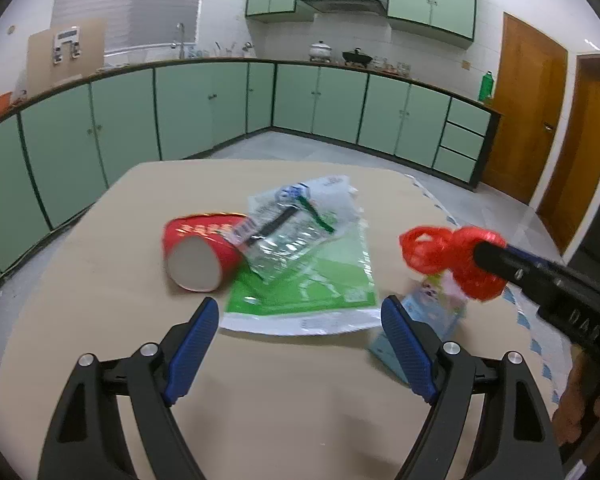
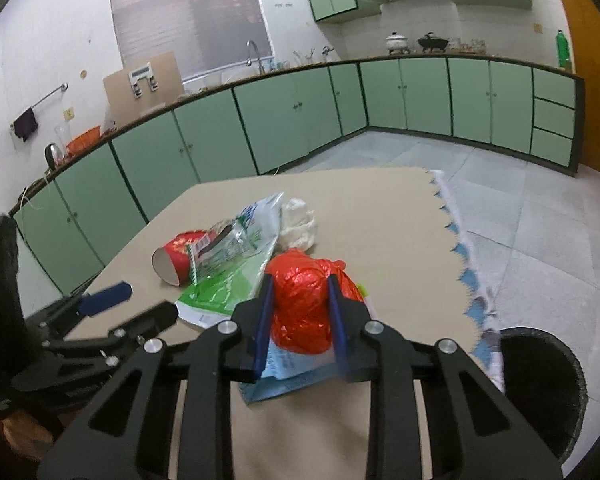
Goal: Collect trash
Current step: 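Grasp the blue milk carton with the left tool while the right tool holds the mesh bag, then carry the blue carton and red mesh bag over the bin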
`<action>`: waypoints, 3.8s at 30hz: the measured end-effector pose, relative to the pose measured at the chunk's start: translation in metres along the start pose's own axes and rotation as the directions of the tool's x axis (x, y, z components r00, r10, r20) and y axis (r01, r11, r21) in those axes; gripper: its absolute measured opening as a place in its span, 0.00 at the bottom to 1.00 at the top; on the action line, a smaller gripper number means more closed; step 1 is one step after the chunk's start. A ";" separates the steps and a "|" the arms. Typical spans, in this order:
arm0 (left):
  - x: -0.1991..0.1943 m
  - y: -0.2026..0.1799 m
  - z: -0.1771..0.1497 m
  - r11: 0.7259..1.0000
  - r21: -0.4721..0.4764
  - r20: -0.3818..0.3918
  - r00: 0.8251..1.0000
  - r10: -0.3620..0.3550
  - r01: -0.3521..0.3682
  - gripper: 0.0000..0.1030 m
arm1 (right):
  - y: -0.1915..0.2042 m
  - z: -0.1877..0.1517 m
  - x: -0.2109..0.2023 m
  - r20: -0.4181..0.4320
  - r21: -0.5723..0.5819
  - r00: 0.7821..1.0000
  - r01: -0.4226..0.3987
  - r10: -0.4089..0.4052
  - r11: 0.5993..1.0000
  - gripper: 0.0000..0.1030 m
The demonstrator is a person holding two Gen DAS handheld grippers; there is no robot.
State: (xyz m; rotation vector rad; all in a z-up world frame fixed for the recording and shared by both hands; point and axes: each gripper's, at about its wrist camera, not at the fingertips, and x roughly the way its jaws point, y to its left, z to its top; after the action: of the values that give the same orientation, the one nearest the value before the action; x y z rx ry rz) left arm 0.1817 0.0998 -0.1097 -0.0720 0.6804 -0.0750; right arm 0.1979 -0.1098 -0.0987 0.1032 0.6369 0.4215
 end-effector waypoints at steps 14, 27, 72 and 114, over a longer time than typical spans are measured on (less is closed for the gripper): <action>0.014 -0.027 -0.018 1.000 0.016 -0.062 0.998 0.020 -0.019 0.79 | -0.042 -0.018 -0.034 0.014 0.061 0.997 0.078 -0.079 0.995 0.24; 0.036 -0.025 -0.034 0.999 0.034 -0.160 0.986 0.048 -0.043 0.76 | -0.040 -0.025 -0.034 -0.002 0.065 0.997 0.081 -0.081 0.995 0.24; 0.042 -0.101 -0.027 0.959 0.163 -0.161 0.966 -0.204 0.230 0.45 | -0.064 -0.049 -0.029 -0.064 0.116 0.986 0.162 -0.155 0.980 0.24; 0.002 -0.134 -0.020 0.946 0.167 -0.100 0.960 -0.263 0.277 0.45 | -0.090 -0.050 -0.088 0.026 0.160 0.967 0.245 -0.252 0.956 0.24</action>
State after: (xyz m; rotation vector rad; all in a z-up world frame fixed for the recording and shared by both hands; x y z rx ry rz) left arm 0.1642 -0.0344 -0.1141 0.0113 0.7341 -0.4048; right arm 0.1362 -0.2299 -0.1104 0.1783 0.6280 0.1254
